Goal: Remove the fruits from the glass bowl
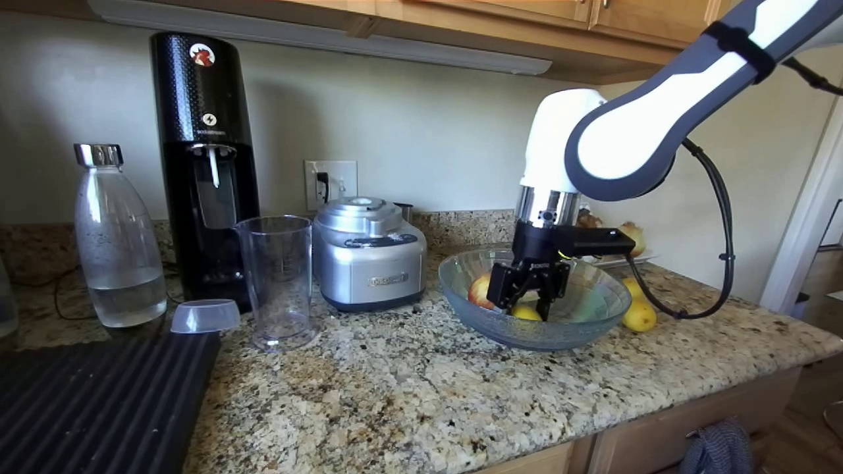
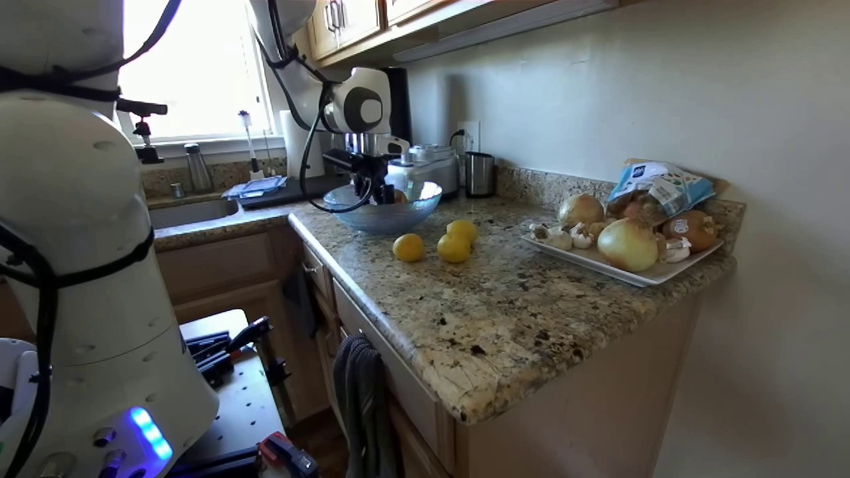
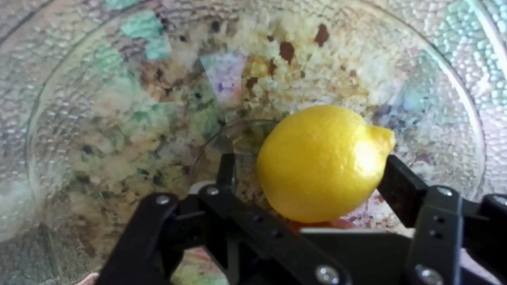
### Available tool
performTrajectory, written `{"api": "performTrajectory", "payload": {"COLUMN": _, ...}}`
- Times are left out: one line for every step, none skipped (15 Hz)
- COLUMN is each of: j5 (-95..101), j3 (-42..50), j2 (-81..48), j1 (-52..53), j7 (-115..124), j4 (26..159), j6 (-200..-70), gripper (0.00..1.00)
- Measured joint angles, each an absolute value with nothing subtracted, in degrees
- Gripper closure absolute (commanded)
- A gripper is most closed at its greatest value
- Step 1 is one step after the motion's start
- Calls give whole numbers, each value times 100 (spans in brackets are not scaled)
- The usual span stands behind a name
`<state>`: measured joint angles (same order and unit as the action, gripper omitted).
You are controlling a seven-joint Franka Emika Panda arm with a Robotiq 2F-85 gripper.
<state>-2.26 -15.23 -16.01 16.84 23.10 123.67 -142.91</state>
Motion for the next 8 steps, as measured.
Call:
{"api": "performTrajectory", "payload": {"j5": -226, "j3": -1510, "j2": -1600, "j1": 1696, "j7": 2335, "j4": 12344, "j6": -14290, "gripper": 46}}
{"api": "performTrajectory", "payload": {"j5": -227, "j3": -1499, "j2": -1598, "j1": 1711, "j7": 2360, "j4": 12315, "j6": -14284, "gripper": 53}}
{"api": "performTrajectory", "payload": {"j5": -230, "j3": -1495, "j2": -1596, "j1": 1721, "j7": 2384, "j4": 12282, "j6": -14263, "gripper": 59}}
{"api": "performTrajectory", "payload": {"j5": -236, "j3": -1494, "j2": -1587, "j1": 1726, "j7": 2406, "j4": 12256, "j6": -14226, "gripper": 62}}
{"api": "performTrajectory", "payload": {"j5": -238, "j3": -1494, "j2": -1573, "j1": 1730, "j7": 2449, "j4": 12230, "j6": -14164, "gripper": 63}}
{"api": "performTrajectory", "payload": {"j5": -238, "j3": -1494, "j2": -1556, "j1": 1733, "j7": 2503, "j4": 12204, "j6": -14080, "gripper": 64}}
{"api": "performTrajectory", "payload": {"j5": -232, "j3": -1494, "j2": -1533, "j1": 1739, "j7": 2553, "j4": 12188, "j6": -14009, "gripper": 65}}
{"api": "performTrajectory", "payload": {"j5": -232, "j3": -1494, "j2": -1512, "j1": 1744, "j7": 2591, "j4": 12179, "j6": -13964, "gripper": 65}}
